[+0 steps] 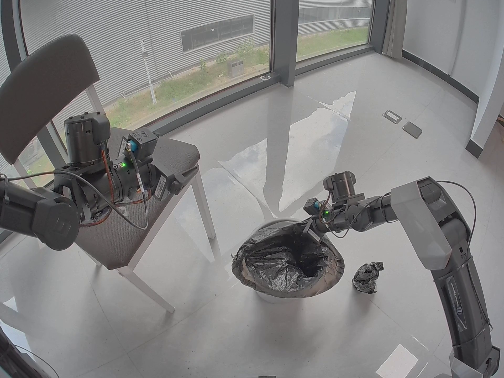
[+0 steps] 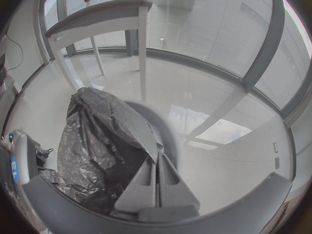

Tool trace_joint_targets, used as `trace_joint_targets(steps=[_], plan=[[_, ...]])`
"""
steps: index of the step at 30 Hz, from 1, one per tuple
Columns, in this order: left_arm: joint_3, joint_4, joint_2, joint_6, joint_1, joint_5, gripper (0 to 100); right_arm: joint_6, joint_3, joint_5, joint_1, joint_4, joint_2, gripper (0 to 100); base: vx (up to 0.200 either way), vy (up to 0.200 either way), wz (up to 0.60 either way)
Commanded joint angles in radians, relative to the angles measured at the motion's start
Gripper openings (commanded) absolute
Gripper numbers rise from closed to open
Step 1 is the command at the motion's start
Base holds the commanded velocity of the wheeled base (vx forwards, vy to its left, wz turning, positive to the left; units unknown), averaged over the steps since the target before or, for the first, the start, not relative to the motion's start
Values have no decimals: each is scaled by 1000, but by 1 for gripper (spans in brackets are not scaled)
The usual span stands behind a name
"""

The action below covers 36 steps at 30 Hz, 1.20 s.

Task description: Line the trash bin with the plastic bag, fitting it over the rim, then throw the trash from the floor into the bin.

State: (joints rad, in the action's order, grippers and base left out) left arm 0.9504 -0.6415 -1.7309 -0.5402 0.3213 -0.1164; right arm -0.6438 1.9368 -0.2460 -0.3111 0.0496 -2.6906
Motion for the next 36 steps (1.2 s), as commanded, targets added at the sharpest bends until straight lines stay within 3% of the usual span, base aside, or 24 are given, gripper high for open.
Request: trace_joint_targets(steps=[1, 14, 28, 29, 36], plan=[[-15, 0, 19, 0, 2, 0, 100, 10, 63, 2, 10, -33, 3, 0, 0, 0, 0], [-44, 5, 59, 37, 38, 9, 100, 67, 63, 7, 3, -54, -77, 0, 0, 0, 0], [-73, 3, 88, 37, 44, 11, 100, 16, 63, 10, 12, -53, 9, 0, 0, 0, 0], [-73, 3, 89, 37, 44, 11, 100, 15, 63, 10, 12, -51, 12, 100, 0, 0, 0], [-75, 5, 96, 51, 48, 11, 100, -2, 63, 11, 21, -16, 35, 100, 0, 0, 0]])
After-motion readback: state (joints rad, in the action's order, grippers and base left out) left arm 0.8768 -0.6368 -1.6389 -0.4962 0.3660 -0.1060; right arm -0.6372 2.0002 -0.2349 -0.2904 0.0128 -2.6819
